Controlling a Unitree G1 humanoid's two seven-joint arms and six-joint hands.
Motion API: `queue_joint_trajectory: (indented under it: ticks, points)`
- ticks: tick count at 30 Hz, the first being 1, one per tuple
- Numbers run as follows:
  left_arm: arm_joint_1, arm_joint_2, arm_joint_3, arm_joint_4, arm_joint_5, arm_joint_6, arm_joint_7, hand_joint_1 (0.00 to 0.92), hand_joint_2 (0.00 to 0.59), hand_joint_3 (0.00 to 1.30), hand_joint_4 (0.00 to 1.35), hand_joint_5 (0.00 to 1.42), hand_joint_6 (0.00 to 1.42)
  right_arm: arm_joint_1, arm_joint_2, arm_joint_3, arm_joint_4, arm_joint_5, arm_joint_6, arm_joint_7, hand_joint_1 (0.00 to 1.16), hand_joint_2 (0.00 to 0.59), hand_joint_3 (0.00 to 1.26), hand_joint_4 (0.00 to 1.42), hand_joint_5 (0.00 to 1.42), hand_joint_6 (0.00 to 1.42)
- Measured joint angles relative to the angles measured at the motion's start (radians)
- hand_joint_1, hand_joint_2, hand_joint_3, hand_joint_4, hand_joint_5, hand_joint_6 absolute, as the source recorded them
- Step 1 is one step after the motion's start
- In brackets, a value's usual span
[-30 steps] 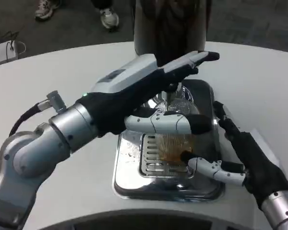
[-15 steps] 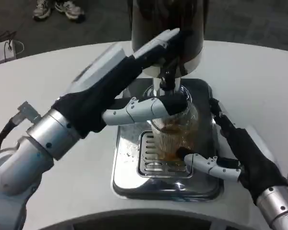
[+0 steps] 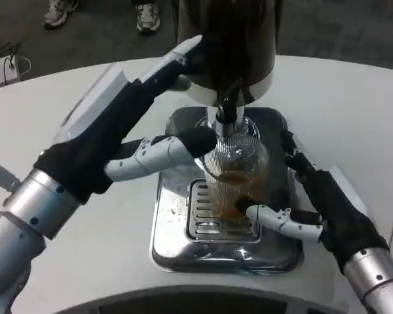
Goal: Grasp the cup under the faucet to collect the drink, then remove the cup.
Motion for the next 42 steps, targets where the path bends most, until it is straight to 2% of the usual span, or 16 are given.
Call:
queue_joint_trajectory:
  ticks: [7, 14, 23, 29, 42]
  points:
    - [0.215, 0.009, 0.081, -0.137, 0.022, 0.01, 0.025, 0.0, 0.022, 0.09, 0.0, 0.11, 0.21, -0.029, 0.007, 0.015, 0.026, 0.003, -0.007, -0.012, 0.75, 0.208, 0.0, 0.0, 0.04, 0.01]
    - [0.471, -0.023, 0.154, -0.305, 0.057, 0.008, 0.065, 0.0, 0.032, 0.06, 0.0, 0.06, 0.18, -0.052, 0.024, 0.03, 0.062, 0.005, -0.018, -0.032, 0.75, 0.208, 0.0, 0.0, 0.04, 0.01]
    - [0.674, -0.038, 0.196, -0.343, 0.067, 0.008, 0.065, 0.0, 0.035, 0.06, 0.0, 0.05, 0.18, -0.082, 0.049, 0.053, 0.103, 0.004, -0.027, -0.06, 0.75, 0.208, 0.0, 0.0, 0.04, 0.01]
    - [0.739, -0.037, 0.207, -0.349, 0.067, 0.008, 0.064, 0.0, 0.037, 0.06, 0.0, 0.05, 0.18, -0.103, 0.064, 0.068, 0.129, 0.003, -0.032, -0.082, 0.76, 0.21, 0.0, 0.0, 0.04, 0.02]
    - [0.796, -0.019, 0.225, -0.349, 0.065, 0.009, 0.038, 0.0, 0.034, 0.09, 0.0, 0.07, 0.19, -0.123, 0.129, 0.102, 0.205, -0.026, -0.071, -0.199, 0.79, 0.198, 0.0, 0.0, 0.06, 0.03]
